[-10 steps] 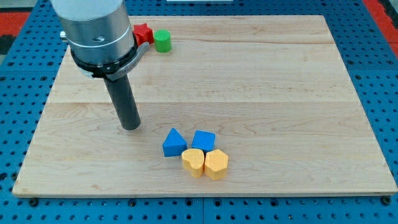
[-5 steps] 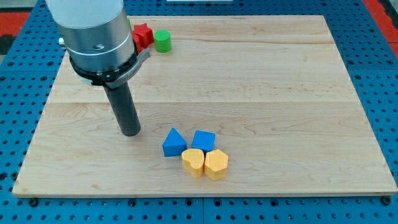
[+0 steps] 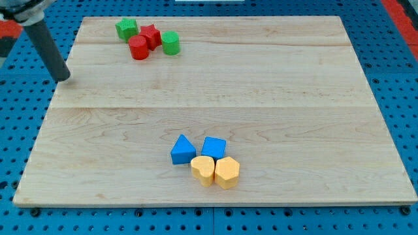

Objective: Push the red star to the center

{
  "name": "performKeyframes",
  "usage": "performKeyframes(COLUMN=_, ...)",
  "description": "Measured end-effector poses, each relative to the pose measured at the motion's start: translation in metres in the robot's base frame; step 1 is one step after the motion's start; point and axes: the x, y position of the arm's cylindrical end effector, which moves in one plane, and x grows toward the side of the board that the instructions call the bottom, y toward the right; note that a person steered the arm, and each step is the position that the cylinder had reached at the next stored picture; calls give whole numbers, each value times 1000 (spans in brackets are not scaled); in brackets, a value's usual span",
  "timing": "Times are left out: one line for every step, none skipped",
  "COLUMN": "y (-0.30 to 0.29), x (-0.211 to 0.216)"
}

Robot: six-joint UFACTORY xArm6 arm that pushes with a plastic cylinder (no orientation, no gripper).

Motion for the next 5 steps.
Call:
performKeyframes(y=37, x=-34)
performKeyframes(y=106, x=-68)
performKeyframes(y=150, x=-80)
performKeyframes(y=132, x=-99)
performKeyframes(y=121, x=-104)
